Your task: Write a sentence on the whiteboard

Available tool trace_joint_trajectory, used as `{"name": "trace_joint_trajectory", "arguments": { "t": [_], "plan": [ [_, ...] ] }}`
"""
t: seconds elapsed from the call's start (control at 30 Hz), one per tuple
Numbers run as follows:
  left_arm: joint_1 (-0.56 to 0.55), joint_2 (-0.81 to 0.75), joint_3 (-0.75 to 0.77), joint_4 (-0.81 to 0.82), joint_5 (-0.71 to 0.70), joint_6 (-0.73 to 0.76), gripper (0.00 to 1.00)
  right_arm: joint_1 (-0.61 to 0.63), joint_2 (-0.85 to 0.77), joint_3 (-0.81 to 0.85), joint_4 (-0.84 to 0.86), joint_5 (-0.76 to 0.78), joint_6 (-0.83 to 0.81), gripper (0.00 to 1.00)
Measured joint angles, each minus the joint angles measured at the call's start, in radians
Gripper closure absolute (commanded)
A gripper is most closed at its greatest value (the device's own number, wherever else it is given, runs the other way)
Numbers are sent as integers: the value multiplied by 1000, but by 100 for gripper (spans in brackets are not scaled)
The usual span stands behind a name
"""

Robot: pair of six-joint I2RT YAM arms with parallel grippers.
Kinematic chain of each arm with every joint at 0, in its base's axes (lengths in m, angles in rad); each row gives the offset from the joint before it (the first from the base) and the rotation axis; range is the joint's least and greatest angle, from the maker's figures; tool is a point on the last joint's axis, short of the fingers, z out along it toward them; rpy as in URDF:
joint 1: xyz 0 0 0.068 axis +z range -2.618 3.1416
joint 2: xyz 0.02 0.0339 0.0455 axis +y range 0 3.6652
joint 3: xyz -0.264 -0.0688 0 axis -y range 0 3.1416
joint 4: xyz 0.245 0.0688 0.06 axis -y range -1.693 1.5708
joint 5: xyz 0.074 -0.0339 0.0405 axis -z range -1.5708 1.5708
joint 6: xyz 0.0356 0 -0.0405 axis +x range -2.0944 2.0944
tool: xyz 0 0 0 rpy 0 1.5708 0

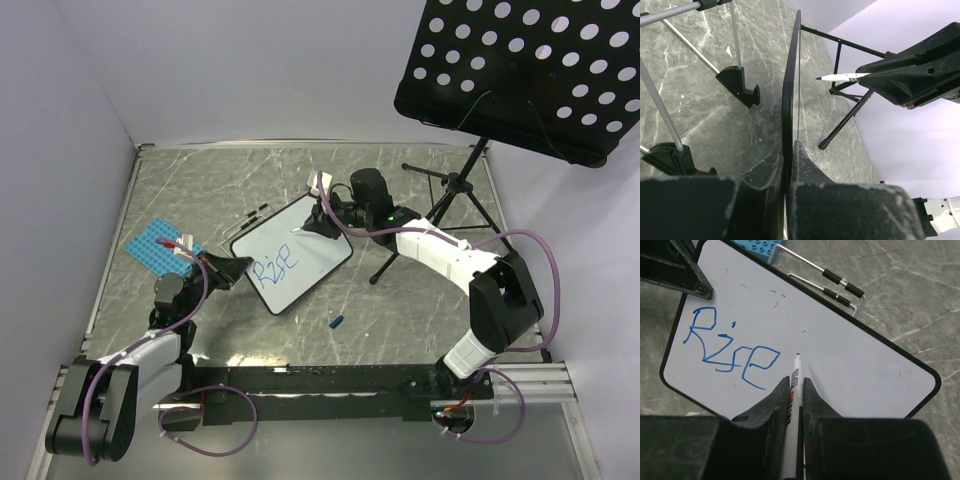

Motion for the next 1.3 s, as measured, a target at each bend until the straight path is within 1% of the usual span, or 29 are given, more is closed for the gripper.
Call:
{"name": "trace_joint_trajectory", "arguments": {
  "t": [0.27,0.7,1.3],
  "plan": [
    [0,1,0,1,0,0,99,0,0,-29,-1,-5,-4,100],
    [0,1,0,1,0,0,99,0,40,-29,-9,6,-20,100],
    [0,1,0,-11,-7,-1,99,-1,55,-28,-10,16,-26,100]
  ]
}}
